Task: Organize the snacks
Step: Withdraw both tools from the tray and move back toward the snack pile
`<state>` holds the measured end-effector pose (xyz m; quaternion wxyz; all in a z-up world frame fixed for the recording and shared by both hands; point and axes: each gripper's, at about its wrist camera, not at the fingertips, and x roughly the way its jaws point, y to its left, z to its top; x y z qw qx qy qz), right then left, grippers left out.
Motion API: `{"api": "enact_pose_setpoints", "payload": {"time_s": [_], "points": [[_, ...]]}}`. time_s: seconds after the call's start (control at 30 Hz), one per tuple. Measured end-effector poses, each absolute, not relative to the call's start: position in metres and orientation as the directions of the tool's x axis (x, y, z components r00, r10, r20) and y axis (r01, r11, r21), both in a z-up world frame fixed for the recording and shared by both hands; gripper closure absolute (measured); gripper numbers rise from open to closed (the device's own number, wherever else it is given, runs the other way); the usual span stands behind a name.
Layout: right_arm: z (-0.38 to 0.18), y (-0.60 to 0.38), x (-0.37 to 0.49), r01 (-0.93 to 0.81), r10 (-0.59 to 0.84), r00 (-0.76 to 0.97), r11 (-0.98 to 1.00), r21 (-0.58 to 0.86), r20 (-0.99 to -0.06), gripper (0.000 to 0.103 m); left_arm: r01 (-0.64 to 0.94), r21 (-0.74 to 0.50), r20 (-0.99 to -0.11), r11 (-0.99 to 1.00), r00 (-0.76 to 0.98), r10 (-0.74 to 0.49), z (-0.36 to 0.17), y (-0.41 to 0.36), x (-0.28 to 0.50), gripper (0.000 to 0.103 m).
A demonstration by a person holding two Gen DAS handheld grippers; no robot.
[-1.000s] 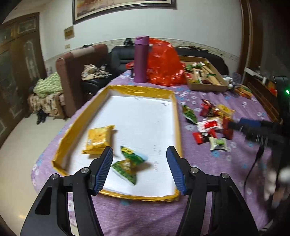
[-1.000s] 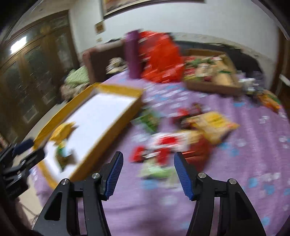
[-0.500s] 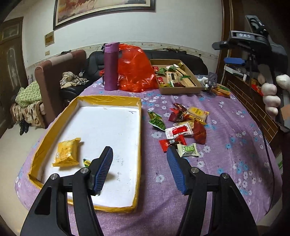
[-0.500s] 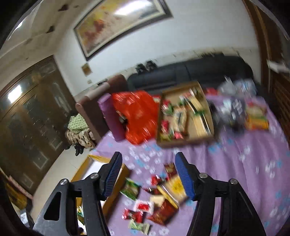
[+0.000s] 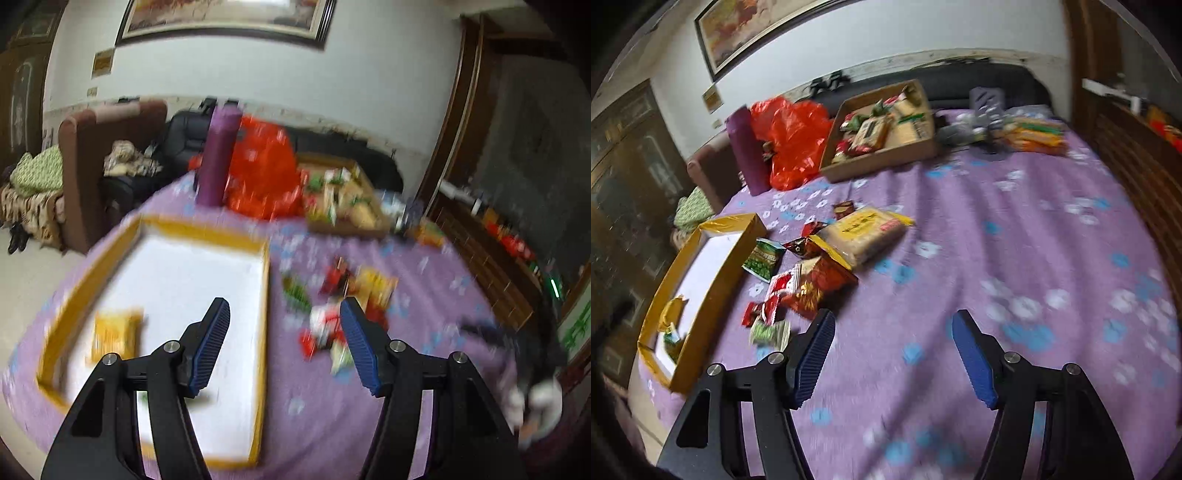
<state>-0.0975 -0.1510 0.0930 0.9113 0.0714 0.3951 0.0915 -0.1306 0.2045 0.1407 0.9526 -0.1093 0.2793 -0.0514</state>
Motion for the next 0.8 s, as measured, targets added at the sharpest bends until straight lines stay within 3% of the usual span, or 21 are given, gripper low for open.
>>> {"api": "enact_pose_setpoints", "payload": {"time_s": [0.2, 0.33, 0.4, 0.57, 0.8], "points": [[0.138, -0.166, -0.167, -0.022, 0.123, 0.729, 0.987, 0.156, -0.673, 0.034, 0.026, -0.297, -0.384, 0.954, 0.912, -0.144, 0.236, 0.235, -0.105, 0.039], [0.146, -0.164, -0.192, 0.008, 0.076, 0.722, 0.993, 0.119, -0.687, 0.034, 0.026, -0.404, -0.318, 0.915, 0.933, -0.167, 0.260, 0.271, -0.115, 0.036], [0.146, -0.159, -0.200, 0.005, 0.065, 0.724, 0.995, 0.099, -0.687, 0.034, 0.043, -0.389, -0.302, 0.920, 0.938, -0.172, 0.256, 0.273, -0.129, 0.028], [0.132, -0.143, -0.202, -0.010, 0.094, 0.700, 0.992, 0.122, -0.708, 0.034, 0.150, -0.370, -0.365, 0.917, 0.884, -0.292, 0.214, 0.243, -0.140, 0.028], [0.110, -0.141, -0.212, -0.014, 0.099, 0.678, 0.992, 0.122, -0.729, 0.034, 0.225, -0.448, -0.396, 0.865, 0.817, -0.418, 0.169, 0.206, -0.155, 0.028]]}}
